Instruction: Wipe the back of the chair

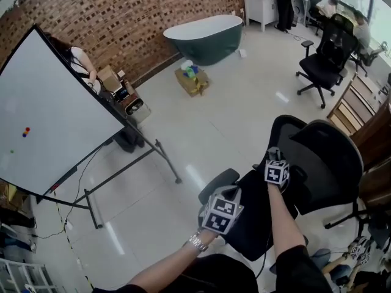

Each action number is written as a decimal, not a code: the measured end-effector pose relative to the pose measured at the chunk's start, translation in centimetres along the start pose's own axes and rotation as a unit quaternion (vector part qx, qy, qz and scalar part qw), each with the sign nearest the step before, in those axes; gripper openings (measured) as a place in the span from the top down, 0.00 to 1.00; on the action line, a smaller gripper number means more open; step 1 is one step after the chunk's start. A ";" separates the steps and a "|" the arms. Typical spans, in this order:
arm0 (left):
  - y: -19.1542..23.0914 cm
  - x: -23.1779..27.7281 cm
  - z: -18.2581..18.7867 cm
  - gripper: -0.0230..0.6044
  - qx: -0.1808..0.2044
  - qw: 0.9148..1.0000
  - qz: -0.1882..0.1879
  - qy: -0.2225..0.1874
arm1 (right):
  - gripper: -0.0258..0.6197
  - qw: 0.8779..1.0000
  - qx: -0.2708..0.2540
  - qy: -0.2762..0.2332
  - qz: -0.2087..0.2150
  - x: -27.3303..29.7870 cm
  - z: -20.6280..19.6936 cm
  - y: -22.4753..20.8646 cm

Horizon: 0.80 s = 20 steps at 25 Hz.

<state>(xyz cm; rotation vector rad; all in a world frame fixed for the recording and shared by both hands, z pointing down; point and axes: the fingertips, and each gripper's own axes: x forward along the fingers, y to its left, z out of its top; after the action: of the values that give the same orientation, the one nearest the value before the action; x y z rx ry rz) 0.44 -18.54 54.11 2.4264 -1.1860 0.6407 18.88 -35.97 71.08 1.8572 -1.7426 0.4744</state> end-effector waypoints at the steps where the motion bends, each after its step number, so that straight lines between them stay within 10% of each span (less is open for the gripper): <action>1: 0.3 -0.3 -0.3 0.96 -0.003 1.000 0.002 0.001 | 0.90 1.000 -0.002 0.006 -0.014 -0.4 -1.0 -1.3; 14: -2.8 3.9 0.8 0.96 0.007 0.999 -0.042 -0.009 | 0.90 0.976 0.121 0.061 -0.168 -12.2 -19.3 -24.2; 20: -3.7 4.6 1.0 0.96 -0.004 0.999 -0.053 -0.004 | 0.90 0.955 0.220 0.080 -0.184 -15.7 -22.5 -25.0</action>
<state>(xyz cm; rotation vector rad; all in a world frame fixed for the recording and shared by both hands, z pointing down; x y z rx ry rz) 6.15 -19.88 55.38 2.4672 -1.0523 0.5940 44.44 -9.51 75.86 2.3121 -1.2092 0.8863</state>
